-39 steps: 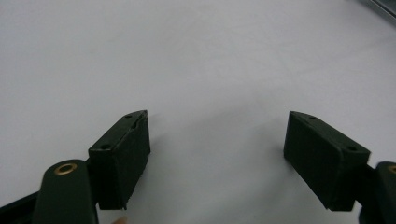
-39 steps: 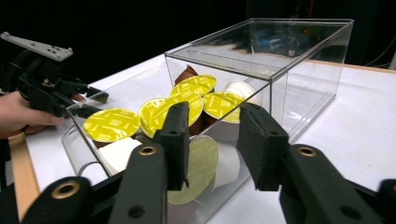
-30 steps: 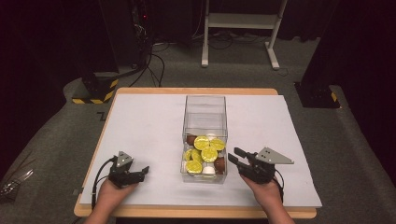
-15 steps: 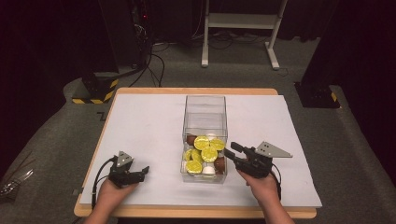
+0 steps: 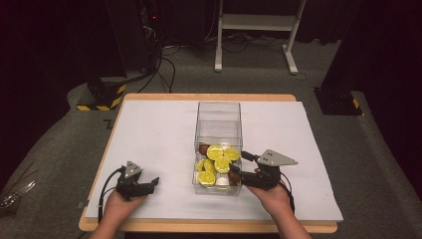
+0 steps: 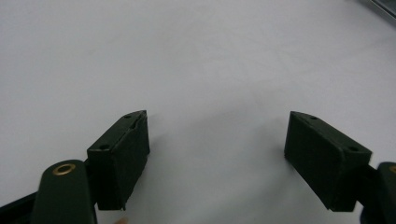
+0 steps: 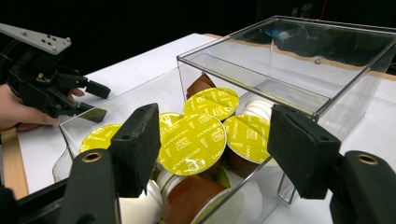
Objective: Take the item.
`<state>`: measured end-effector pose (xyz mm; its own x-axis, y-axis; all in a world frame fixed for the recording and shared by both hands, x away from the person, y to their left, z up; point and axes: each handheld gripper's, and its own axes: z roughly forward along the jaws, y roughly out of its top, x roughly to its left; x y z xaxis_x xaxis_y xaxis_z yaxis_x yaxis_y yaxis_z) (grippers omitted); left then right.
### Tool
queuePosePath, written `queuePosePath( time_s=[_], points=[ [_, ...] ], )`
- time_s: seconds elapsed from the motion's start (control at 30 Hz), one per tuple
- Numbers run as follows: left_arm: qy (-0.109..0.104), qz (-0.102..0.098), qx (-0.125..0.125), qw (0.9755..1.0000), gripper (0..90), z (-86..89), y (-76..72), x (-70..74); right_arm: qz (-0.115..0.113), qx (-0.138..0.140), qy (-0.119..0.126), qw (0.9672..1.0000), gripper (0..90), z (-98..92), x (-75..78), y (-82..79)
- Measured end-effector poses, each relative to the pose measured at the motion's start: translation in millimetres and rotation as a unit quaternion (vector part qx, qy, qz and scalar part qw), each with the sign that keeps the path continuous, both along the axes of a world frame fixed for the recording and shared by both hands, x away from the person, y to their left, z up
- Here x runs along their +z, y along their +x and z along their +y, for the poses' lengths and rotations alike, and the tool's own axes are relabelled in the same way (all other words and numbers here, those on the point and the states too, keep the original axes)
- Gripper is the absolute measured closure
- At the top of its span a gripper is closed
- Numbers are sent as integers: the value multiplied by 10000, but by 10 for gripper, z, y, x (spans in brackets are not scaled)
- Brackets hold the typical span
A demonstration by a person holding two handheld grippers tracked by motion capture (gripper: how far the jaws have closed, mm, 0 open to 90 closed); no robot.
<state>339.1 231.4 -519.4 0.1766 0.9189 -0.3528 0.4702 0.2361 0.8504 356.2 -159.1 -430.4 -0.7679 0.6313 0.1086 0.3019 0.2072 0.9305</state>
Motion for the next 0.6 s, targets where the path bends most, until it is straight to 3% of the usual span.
queuePosePath(
  time_s=[0.27, 0.43, 0.6],
  points=[
    [-6, -32, 65, 10000, 223, -11, 1, -3, -32, 115, -115, 9999, 302, 90, 55, 24],
    [-17, -14, 35, 10000, 224, -3, -1, -1, 38, 136, -323, 9994, 295, 135, 56, 45],
    [12, -28, 50, 10000, 223, -6, 0, -2, -56, 165, -299, 9994, 292, 187, 102, 51]
  ],
)
